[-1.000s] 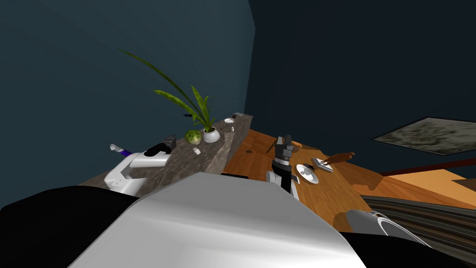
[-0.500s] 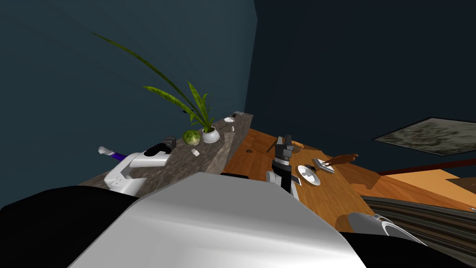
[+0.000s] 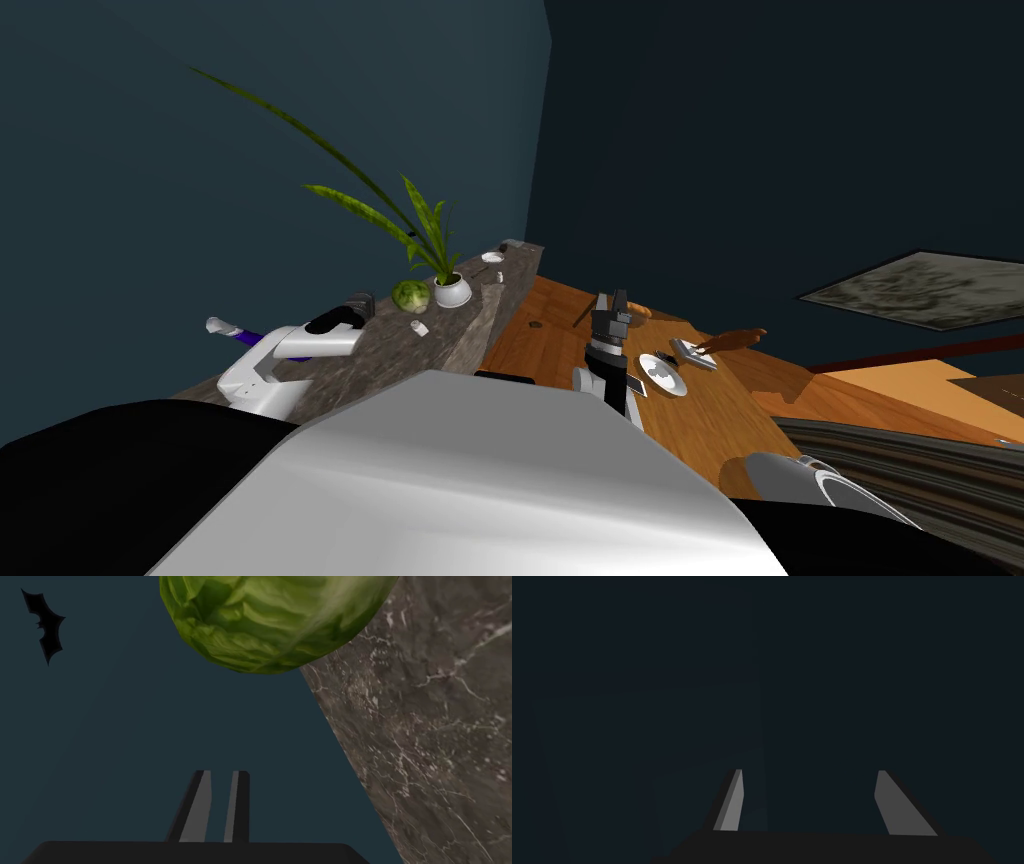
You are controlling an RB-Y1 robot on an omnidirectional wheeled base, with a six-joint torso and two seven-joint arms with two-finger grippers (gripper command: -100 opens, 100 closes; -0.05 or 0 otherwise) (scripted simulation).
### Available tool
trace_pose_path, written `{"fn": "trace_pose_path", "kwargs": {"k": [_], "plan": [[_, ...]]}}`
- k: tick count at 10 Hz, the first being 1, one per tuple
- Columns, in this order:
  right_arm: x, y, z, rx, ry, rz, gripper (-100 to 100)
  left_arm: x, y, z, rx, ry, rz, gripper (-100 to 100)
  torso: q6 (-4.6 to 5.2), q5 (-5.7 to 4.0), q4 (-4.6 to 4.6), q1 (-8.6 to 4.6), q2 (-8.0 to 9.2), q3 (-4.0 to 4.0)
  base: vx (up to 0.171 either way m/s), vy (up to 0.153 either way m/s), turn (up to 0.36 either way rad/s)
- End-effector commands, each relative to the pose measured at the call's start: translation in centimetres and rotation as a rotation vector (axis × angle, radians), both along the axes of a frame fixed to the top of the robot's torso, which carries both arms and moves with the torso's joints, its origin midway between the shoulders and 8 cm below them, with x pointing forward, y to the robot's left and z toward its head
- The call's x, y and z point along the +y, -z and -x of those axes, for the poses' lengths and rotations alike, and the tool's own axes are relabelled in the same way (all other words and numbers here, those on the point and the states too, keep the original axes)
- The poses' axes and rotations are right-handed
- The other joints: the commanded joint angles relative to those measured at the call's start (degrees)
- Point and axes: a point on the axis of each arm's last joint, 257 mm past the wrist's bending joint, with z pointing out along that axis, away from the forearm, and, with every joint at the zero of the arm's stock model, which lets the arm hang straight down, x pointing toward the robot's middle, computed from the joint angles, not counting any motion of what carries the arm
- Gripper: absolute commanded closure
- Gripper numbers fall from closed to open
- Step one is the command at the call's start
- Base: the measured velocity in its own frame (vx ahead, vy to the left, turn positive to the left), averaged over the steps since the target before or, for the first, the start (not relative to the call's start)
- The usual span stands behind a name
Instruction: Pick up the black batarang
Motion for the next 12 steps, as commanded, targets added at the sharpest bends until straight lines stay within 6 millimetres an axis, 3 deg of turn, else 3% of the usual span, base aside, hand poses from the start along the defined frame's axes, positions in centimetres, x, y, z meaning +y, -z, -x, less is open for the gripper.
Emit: {"fn": "trace_pose_path", "kwargs": {"k": [1, 7, 8, 12], "plan": [[0.0, 0.0, 0.0, 0.000, 0.000, 0.000, 0, 2.0, -1.2, 0.6, -0.008, -0.040, -0.009, -100, 0.00, 0.00, 0.00, 0.00, 0.00, 0.00, -0.031, 0.016, -0.084], [0.0, 0.0, 0.0, 0.000, 0.000, 0.000, 0, 10.1, -6.5, 3.6, -0.063, -0.210, -0.034, -100, -0.02, 0.01, 0.04, 0.04, 0.17, 0.10, -0.051, 0.015, -0.076], [0.0, 0.0, 0.0, 0.000, 0.000, 0.000, 0, 10.1, -6.5, 3.6, -0.063, -0.210, -0.034, -100, -0.03, 0.02, 0.04, 0.03, 0.17, 0.10, -0.032, 0.012, -0.024], [0.0, 0.0, 0.0, 0.000, 0.000, 0.000, 0, 15.1, -10.7, 6.3, -0.120, -0.333, -0.034, -100, -0.03, 0.02, 0.03, 0.03, 0.13, 0.08, -0.041, 0.014, -0.081]]}}
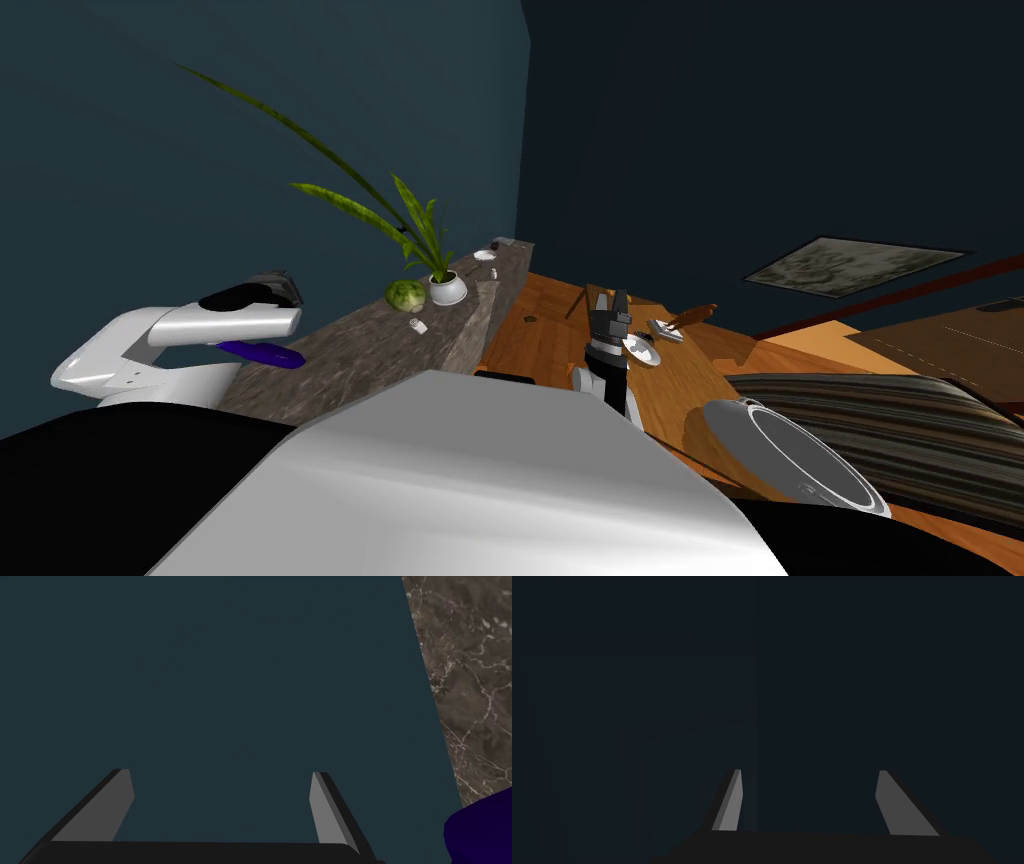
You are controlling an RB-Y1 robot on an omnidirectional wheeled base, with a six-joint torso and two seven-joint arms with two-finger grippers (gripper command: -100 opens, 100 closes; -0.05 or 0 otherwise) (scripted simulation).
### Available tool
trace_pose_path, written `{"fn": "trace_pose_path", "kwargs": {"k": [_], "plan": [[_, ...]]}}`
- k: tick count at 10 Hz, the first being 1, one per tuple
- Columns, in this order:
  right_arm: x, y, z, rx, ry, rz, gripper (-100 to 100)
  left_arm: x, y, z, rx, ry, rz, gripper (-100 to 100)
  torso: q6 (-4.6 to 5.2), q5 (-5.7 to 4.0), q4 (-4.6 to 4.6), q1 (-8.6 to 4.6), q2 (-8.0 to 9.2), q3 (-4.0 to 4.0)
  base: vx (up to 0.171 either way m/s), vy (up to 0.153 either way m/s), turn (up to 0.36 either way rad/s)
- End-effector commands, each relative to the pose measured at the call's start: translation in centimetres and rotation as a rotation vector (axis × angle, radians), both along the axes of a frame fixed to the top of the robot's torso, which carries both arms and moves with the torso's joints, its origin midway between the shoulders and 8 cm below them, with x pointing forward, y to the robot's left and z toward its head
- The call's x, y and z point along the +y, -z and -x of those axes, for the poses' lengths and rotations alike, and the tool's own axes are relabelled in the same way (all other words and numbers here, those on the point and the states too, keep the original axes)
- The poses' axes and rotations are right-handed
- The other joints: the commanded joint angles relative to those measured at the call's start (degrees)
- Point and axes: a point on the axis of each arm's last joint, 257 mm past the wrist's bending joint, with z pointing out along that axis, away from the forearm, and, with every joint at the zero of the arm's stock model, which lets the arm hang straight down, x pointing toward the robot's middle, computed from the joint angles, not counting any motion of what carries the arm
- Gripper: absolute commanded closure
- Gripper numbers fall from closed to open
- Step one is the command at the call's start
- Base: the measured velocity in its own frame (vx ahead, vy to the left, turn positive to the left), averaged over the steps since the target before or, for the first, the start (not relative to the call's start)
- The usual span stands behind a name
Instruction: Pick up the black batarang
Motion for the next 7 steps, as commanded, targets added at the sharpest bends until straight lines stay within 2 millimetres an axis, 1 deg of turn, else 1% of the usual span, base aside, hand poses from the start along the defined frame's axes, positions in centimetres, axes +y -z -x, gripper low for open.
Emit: {"fn": "trace_pose_path", "kwargs": {"k": [1, 4, 7], "plan": [[0.0, 0.0, 0.0, 0.000, 0.000, 0.000, 0, 2.0, -1.7, 1.0, -0.026, -0.048, 0.003, -100, 0.00, 0.00, 0.00, 0.00, 0.00, 0.00, -0.047, 0.018, -0.110], [0.0, 0.0, 0.0, 0.000, 0.000, 0.000, 0, 4.8, -4.3, 3.0, -0.072, -0.124, 0.013, -100, 0.00, 0.00, -0.01, -0.01, -0.05, -0.03, -0.031, 0.016, -0.096], [0.0, 0.0, 0.0, 0.000, 0.000, 0.000, 0, 6.9, -6.2, 4.6, -0.111, -0.181, 0.031, -100, 0.01, 0.00, -0.06, -0.02, -0.25, -0.14, 0.020, 0.011, -0.097]]}}
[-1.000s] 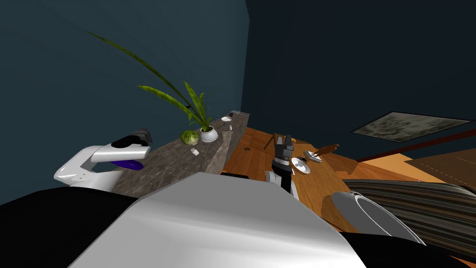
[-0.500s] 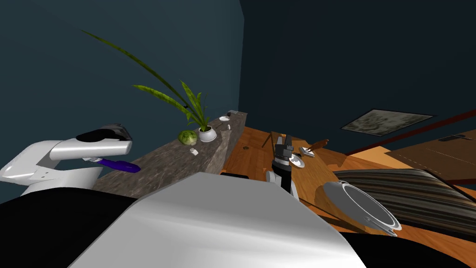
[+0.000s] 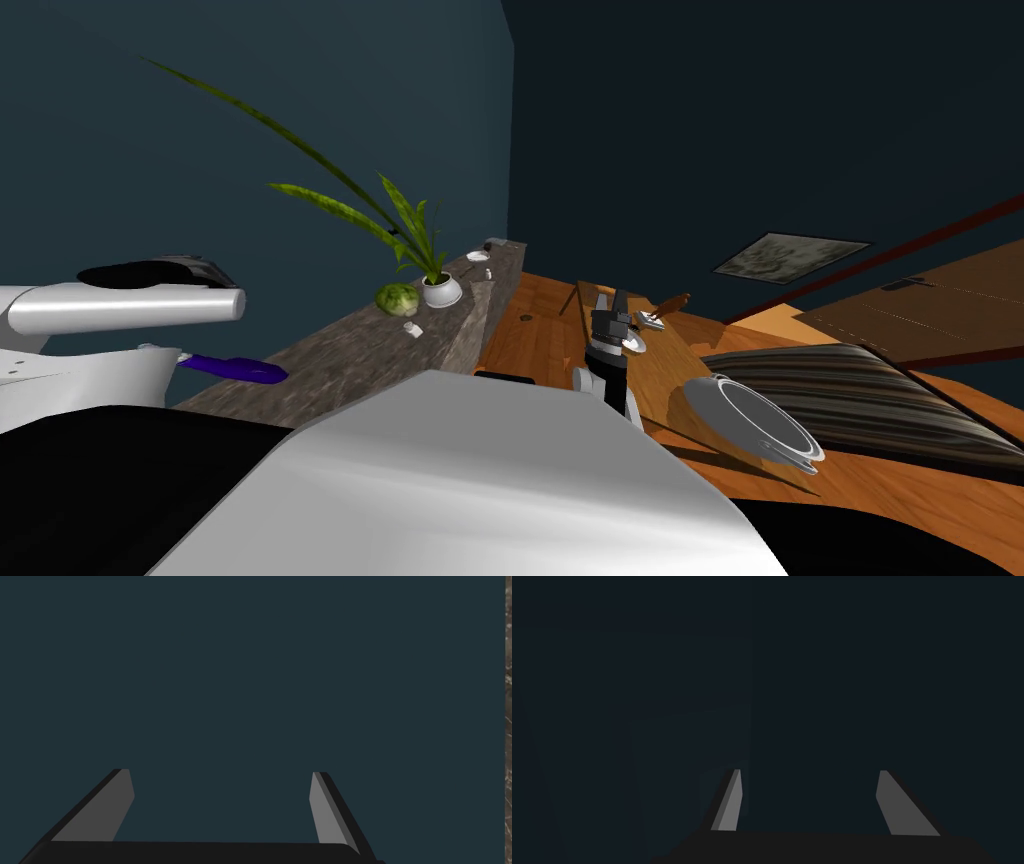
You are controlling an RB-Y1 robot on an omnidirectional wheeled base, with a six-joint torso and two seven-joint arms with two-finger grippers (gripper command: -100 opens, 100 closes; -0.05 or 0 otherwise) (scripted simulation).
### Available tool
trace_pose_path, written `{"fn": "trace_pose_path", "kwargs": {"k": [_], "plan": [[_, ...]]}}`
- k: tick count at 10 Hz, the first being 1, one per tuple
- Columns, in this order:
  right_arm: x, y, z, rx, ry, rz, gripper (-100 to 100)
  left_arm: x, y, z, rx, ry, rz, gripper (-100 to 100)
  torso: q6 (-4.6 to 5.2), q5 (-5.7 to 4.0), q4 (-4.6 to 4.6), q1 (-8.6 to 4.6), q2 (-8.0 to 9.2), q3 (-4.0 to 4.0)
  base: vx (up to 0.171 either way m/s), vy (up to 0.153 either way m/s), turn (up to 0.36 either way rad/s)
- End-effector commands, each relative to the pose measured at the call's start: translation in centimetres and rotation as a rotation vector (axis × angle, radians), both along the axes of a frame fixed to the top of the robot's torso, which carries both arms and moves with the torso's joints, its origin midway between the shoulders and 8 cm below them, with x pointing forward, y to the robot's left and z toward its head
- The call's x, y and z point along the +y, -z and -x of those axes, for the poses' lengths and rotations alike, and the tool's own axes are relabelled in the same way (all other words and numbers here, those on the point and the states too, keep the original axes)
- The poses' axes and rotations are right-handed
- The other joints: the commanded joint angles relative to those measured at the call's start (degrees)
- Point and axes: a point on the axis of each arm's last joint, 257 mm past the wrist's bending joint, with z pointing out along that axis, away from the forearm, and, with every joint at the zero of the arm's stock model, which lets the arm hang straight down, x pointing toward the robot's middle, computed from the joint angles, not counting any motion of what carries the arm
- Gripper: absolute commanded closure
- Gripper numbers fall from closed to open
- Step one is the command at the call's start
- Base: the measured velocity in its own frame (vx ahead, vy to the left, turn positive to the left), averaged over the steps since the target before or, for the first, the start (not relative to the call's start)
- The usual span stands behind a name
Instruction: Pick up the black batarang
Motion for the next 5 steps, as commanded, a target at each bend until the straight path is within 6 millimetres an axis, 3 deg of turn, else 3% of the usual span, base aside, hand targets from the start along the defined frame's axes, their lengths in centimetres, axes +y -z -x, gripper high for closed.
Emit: {"fn": "trace_pose_path", "kwargs": {"k": [1, 5], "plan": [[0.0, 0.0, 0.0, 0.000, 0.000, 0.000, 0, 1.2, -0.7, 1.0, -0.019, -0.026, 0.013, -100, 0.00, 0.00, 0.00, 0.00, 0.00, 0.00, 0.046, 0.006, -0.111], [0.0, 0.0, 0.0, 0.000, 0.000, 0.000, 0, 2.9, -1.9, 1.9, -0.049, -0.062, 0.047, -100, 0.01, 0.01, -0.06, 0.00, -0.24, -0.15, 0.094, 0.013, -0.107]]}}
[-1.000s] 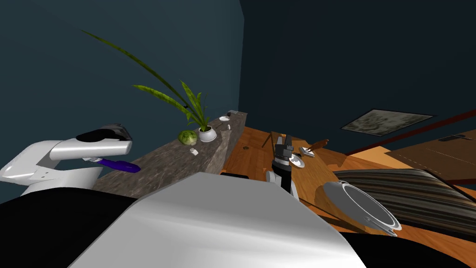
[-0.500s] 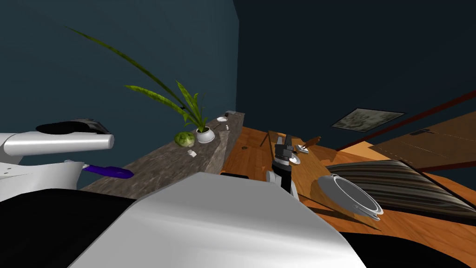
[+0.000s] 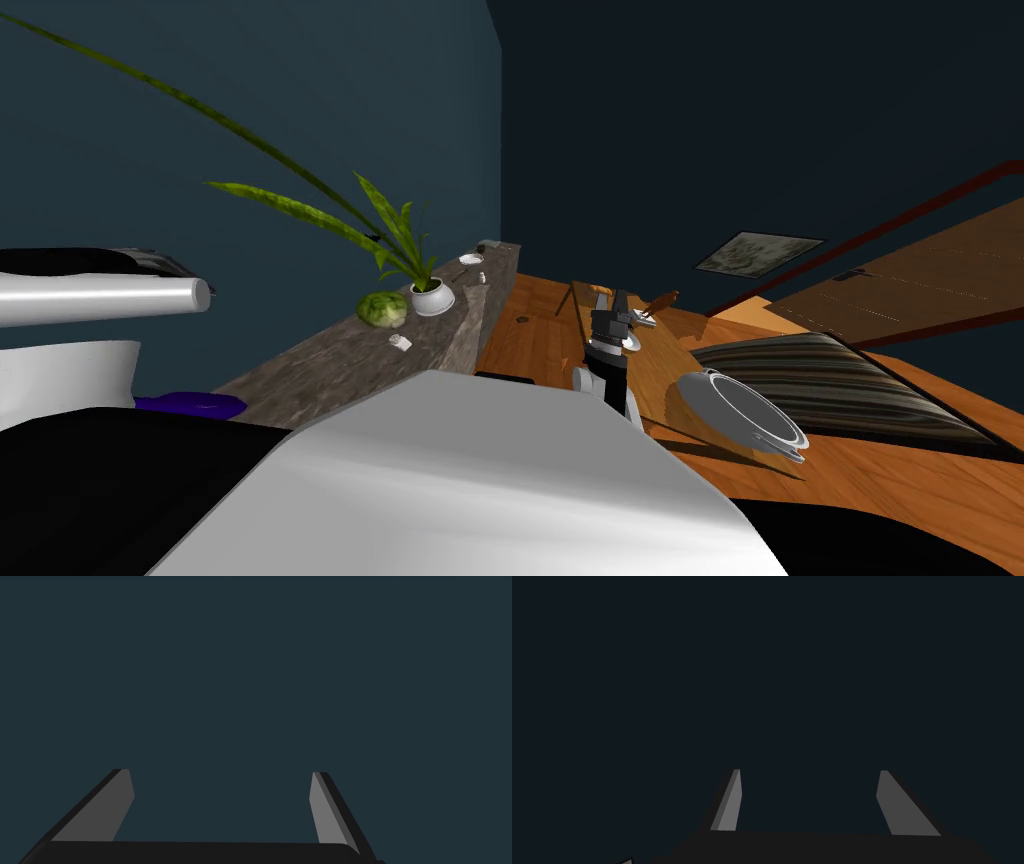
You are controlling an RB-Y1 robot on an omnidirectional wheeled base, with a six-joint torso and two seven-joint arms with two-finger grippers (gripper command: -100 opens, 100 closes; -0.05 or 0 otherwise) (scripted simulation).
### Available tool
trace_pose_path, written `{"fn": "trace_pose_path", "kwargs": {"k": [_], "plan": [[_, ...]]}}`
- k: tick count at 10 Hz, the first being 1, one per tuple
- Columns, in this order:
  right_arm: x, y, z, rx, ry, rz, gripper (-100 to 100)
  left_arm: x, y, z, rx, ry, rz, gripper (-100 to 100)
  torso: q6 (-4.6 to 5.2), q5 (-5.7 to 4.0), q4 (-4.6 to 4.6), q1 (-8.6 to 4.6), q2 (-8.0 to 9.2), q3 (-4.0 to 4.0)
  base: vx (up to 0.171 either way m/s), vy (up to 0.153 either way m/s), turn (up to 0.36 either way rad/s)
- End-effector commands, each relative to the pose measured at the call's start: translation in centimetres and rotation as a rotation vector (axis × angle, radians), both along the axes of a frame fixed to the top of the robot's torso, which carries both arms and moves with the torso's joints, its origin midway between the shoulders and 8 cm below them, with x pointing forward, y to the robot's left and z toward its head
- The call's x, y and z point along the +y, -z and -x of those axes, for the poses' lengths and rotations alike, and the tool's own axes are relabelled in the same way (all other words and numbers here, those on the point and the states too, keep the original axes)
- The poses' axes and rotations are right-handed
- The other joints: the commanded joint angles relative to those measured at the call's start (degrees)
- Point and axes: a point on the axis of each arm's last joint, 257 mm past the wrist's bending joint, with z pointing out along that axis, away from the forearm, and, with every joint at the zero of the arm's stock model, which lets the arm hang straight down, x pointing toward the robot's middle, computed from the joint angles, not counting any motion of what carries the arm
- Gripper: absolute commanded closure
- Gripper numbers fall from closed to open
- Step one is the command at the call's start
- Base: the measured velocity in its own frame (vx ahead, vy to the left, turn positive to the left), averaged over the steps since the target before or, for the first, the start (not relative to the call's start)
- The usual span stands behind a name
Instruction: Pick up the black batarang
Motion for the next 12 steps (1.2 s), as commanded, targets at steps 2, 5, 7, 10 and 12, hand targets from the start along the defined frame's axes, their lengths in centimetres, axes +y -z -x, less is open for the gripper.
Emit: {"fn": "trace_pose_path", "kwargs": {"k": [2, 5, 7, 10, 12], "plan": [[0.0, 0.0, 0.0, 0.000, 0.000, 0.000, 0, 0.8, -0.3, 0.2, -0.013, -0.012, 0.025, -100, 0.00, 0.00, -0.03, -0.02, -0.12, -0.07, 0.164, -0.001, -0.095], [0.0, 0.0, 0.0, 0.000, 0.000, 0.000, 0, 1.5, -0.5, 0.2, -0.024, -0.016, 0.055, -100, 0.01, -0.01, -0.04, -0.03, -0.16, -0.10, 0.164, 0.011, -0.114], [0.0, 0.0, 0.0, 0.000, 0.000, 0.000, 0, 1.8, -0.5, 0.0, -0.030, -0.015, 0.077, -100, 0.01, 0.00, -0.07, 0.00, -0.27, -0.17, 0.186, 0.016, -0.110], [0.0, 0.0, 0.0, 0.000, 0.000, 0.000, 0, 2.2, -0.3, -0.2, -0.037, -0.011, 0.111, -100, 0.01, 0.00, -0.08, -0.05, -0.27, -0.17, 0.190, 0.014, -0.100], [0.0, 0.0, 0.0, 0.000, 0.000, 0.000, 0, 2.5, 0.5, -0.2, -0.039, -0.011, 0.148, -100, 0.01, 0.00, -0.10, -0.05, -0.39, -0.24, 0.228, 0.028, -0.110]]}}
